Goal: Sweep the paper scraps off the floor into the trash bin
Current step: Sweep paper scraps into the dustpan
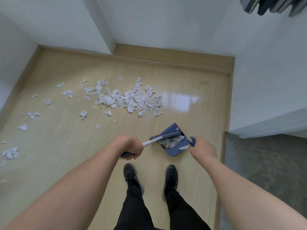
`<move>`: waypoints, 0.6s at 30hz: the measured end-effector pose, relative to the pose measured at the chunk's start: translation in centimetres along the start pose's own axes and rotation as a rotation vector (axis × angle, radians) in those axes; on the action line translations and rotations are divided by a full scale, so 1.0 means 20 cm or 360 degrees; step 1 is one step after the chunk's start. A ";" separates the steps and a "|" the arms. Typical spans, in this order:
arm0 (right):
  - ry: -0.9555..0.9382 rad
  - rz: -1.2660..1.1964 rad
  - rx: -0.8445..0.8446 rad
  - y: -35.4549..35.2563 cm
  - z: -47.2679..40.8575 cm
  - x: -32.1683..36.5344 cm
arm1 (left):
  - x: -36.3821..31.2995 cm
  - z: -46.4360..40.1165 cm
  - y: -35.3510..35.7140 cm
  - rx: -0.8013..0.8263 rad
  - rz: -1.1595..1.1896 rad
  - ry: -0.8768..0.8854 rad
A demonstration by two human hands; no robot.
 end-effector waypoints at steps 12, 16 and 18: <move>-0.0307 0.0481 0.0140 0.03 -0.02 0.07 | 0.22 -0.18 0.25 -0.0012 0.0983 -0.0114; -0.0388 0.0573 0.0062 0.08 -0.04 0.10 | 0.06 -0.23 0.43 0.0165 0.1452 -0.0121; -0.0409 0.0561 0.0046 0.10 -0.04 0.13 | 0.03 -0.22 0.43 0.0220 0.1491 -0.0094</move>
Point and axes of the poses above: each hand's wrist, its own z-axis away from the middle knuckle, its own y-axis out of the palm, x = y × z, the point moved 10 cm from there along -z, towards the middle knuckle, and after that the axes turned 1 degree about -z, right-handed, at the moved point
